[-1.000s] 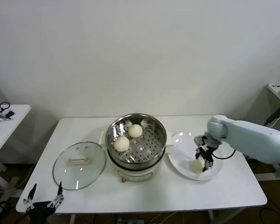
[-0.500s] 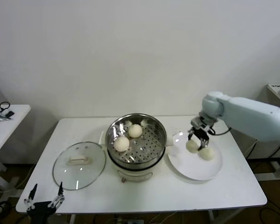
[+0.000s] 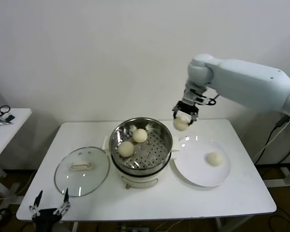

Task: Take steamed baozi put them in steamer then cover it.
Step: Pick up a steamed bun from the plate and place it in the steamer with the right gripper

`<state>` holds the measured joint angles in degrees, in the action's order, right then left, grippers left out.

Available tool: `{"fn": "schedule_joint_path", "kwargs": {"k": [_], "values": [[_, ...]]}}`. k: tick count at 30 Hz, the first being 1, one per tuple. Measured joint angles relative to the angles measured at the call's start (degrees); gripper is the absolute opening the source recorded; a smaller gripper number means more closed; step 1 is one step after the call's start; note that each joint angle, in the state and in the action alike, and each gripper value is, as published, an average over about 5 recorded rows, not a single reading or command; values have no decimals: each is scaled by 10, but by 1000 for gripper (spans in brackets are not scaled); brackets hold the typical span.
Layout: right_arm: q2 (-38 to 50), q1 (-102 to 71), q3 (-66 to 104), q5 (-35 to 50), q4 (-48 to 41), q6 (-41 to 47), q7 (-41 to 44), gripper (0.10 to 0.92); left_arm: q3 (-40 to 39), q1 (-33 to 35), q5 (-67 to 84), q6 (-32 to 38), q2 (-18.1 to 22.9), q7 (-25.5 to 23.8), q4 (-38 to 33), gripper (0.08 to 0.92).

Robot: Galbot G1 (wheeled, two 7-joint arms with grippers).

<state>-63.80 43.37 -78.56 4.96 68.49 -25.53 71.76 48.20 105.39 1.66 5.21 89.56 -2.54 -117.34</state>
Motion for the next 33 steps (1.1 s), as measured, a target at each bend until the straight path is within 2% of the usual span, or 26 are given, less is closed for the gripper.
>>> {"fn": "schedule_joint_path", "kwargs": {"k": [13, 33], "values": [[-109, -55, 30, -46, 1, -46, 8, 685, 6, 2, 6, 1, -5, 0, 1, 823], [-148, -124, 23, -71, 27, -68, 12, 687, 7, 2, 9, 6, -5, 2, 15, 823]]}}
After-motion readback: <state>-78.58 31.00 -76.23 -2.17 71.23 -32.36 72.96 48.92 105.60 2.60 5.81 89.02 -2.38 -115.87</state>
